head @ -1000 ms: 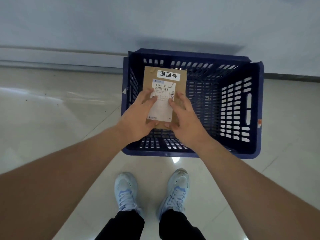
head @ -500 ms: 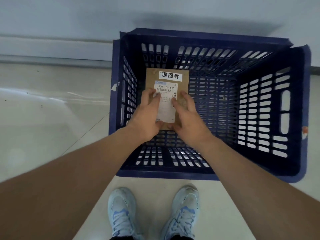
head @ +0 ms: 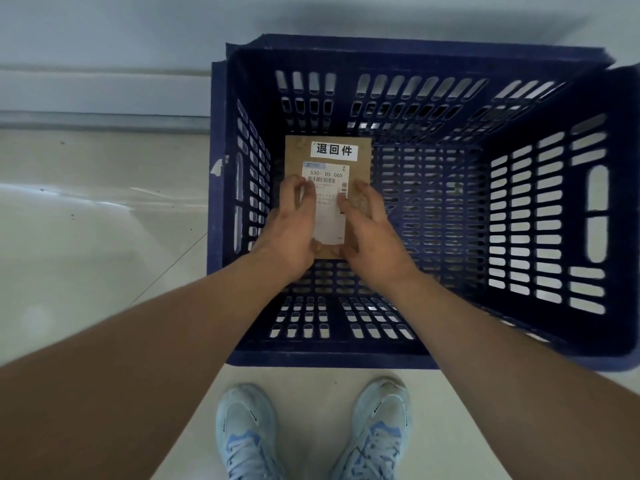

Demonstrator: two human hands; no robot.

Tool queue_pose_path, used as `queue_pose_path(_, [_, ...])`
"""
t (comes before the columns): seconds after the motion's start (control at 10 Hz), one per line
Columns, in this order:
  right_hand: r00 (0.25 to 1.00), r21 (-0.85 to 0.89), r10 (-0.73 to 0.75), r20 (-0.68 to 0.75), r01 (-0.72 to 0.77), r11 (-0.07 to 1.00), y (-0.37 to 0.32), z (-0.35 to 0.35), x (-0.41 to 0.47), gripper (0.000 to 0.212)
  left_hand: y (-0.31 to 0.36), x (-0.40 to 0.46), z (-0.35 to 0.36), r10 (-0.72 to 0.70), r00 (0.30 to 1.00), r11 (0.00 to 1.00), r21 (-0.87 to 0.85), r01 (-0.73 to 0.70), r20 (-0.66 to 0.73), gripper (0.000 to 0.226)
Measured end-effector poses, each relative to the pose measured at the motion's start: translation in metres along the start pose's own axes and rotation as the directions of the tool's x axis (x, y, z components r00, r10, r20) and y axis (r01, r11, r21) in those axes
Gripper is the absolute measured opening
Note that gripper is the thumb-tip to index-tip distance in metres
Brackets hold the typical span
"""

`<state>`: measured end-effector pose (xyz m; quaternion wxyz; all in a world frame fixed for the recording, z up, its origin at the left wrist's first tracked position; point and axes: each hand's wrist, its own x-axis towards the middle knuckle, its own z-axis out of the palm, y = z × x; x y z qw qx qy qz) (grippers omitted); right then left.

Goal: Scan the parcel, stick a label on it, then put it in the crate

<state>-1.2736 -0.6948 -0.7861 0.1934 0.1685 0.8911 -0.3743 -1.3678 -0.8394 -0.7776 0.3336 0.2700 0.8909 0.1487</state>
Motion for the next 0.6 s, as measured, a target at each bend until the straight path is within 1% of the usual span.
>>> queue_pose_path(0.2, [0.999,-0.028,0.037,0.008,-0.037,0.999,0.001,0.004,0.000,0.089,0.005,0.000,-0.001,-0.010,1.000,0.996,0.092,0.010,-0.001,0.096])
queue_pose_path(0.3, [0.996,-0.089,0.091,0.020,-0.089,0.992,-0.005,0.002,-0.001,0.094,0.010,-0.001,-0.004,-0.032,0.999,0.985,0.169,0.026,0.033,0.091])
queue_pose_path(0.4, [0.986,-0.126,0.162,0.040,-0.156,0.980,-0.018,-0.009,-0.003,0.078,0.021,-0.003,-0.015,-0.038,0.997,0.978,0.206,0.023,0.067,0.079])
queue_pose_path(0.5, [0.982,-0.167,0.187,0.024,-0.180,0.969,-0.029,-0.024,-0.007,0.053,0.030,-0.008,-0.031,-0.051,0.991,0.982,0.185,0.027,0.126,0.072])
queue_pose_path(0.6, [0.979,-0.194,0.202,-0.011,-0.200,0.960,-0.045,-0.044,-0.019,0.041,0.041,-0.017,-0.054,-0.018,0.991,0.988,0.155,-0.003,0.134,0.067])
